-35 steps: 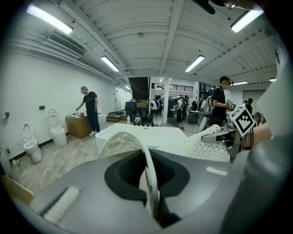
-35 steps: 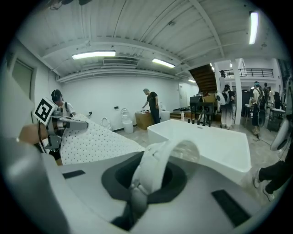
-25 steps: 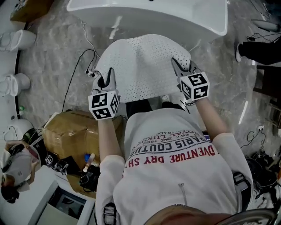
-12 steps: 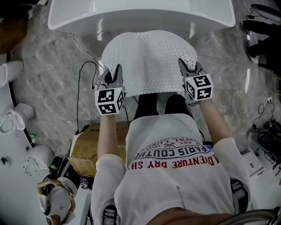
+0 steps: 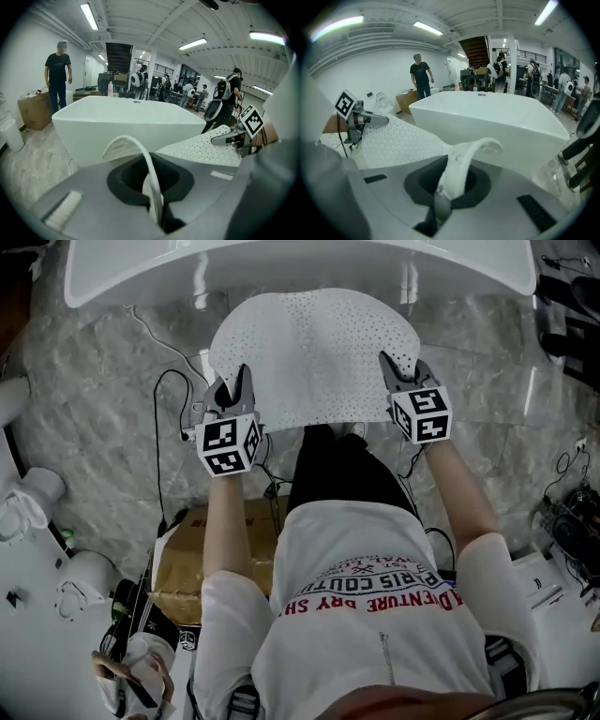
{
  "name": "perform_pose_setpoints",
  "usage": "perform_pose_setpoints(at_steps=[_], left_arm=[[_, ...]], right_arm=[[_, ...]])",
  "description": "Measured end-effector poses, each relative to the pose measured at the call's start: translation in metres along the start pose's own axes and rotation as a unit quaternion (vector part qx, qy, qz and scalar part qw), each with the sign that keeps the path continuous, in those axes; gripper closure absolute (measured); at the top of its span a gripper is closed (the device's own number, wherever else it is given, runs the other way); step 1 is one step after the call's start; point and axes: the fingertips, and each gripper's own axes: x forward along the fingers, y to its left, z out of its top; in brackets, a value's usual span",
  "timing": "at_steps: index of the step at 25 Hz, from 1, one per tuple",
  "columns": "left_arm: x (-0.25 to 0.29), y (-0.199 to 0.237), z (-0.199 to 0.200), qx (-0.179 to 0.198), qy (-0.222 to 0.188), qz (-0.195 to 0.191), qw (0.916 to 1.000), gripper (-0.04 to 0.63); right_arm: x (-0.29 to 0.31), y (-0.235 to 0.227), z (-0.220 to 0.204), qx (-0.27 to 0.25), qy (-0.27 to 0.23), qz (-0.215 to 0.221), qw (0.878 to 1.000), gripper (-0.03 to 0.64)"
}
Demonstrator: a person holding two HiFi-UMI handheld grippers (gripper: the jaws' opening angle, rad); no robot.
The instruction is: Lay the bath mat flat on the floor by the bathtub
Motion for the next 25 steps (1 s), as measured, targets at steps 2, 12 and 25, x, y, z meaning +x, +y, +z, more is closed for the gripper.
perform_pose_setpoints(at_steps=[2, 12, 25], left_arm=[[0.027, 0.005, -0.018, 0.009, -0.003, -0.002, 1.0, 0.577], [0.177, 0.049, -0.138, 0.037, -0.031, 0.002, 0.9988, 0.577], [0.326, 0.092, -0.259, 0.071, -0.026, -0.001, 0.9971, 0.577]], right_arm=[[0.028, -0.01, -0.017, -0.01, -0.001, 0.003, 1.0, 0.602], [0.186, -0.07, -0.127, -0.032, -0.024, -0.009, 0.999, 0.602], [0.324, -0.124, -0.244, -0.052, -0.021, -0.02, 0.998, 0.601]])
